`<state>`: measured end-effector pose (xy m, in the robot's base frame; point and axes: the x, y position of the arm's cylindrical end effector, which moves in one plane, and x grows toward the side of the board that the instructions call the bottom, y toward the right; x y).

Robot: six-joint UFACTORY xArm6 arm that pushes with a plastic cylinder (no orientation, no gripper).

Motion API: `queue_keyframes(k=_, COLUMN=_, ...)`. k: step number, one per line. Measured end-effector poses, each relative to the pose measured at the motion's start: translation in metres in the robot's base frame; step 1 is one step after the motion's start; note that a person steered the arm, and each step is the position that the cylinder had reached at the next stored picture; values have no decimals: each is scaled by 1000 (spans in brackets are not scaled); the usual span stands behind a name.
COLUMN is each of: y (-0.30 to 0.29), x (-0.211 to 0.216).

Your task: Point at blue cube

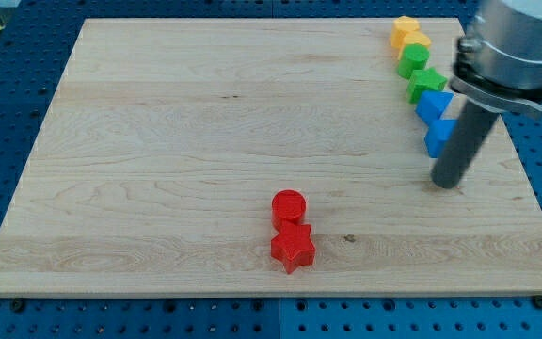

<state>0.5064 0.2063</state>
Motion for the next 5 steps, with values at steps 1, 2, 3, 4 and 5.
queue_keyframes(k=1, y=0, x=3)
queue_keyframes(k=2, y=2, x=2)
queue_keyframes(k=3, y=46, x=2)
queue_keyframes(k=4, y=70, x=-18)
queue_keyframes(k=5, y=70, x=-20)
